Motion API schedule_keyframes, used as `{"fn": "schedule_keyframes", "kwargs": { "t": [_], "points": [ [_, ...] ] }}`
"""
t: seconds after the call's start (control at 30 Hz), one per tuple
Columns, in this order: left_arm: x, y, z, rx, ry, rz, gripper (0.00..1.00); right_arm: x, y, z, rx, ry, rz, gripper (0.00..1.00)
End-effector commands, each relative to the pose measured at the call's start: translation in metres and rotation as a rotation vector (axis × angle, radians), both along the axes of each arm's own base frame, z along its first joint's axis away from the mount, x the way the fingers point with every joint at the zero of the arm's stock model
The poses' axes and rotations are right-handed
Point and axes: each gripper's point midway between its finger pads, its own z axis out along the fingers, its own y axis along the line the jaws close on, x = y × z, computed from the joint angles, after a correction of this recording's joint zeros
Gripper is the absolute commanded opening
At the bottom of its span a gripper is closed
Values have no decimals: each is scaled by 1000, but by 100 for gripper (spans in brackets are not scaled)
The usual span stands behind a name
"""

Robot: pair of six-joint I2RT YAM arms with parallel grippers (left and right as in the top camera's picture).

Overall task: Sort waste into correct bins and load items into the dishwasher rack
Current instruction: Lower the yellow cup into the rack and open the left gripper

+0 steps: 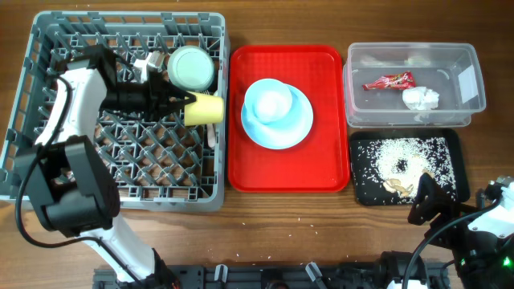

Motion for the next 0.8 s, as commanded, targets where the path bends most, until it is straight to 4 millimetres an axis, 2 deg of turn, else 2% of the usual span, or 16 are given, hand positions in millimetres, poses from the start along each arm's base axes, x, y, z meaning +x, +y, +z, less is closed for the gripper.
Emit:
{"fn": "schedule_keyframes", "kwargs": {
  "t": [0.0,0.1,0.13,0.23,0.33,0.4,0.43,0.47,0.5,0.57,0.6,0.77],
  "points": [
    [-3,34,-27,127,17,34,4,-1,-1,1,7,-8,-13,100],
    [-3,60,-44,247,38,63,4,-1,-1,1,6,-8,-13,100],
    [-2,63,-46,260,34,67,17,-1,-1,1,7,-8,-13,100],
    [1,64,-46,265,33,79,33,-1,-1,1,6,-8,-13,100],
    [4,65,-44,263,47,100,35,-1,-1,1,7,-8,-13,100],
    [7,66,-42,263,53,115,41,-1,-1,1,6,-8,-13,100],
    [9,66,-39,260,46,116,32,-1,-1,1,6,-8,-13,100],
    [10,67,-37,262,39,116,10,-1,-1,1,6,-8,-13,100],
    [11,65,-29,248,22,119,4,-1,-1,1,6,-8,-13,100],
    [15,58,-8,177,-27,126,4,-1,-1,1,6,-8,-13,100],
    [17,47,15,60,-71,130,5,-1,-1,1,6,-8,-13,100],
    [19,28,70,-276,-129,140,6,-1,-1,1,6,-8,-13,100]
  ]
}}
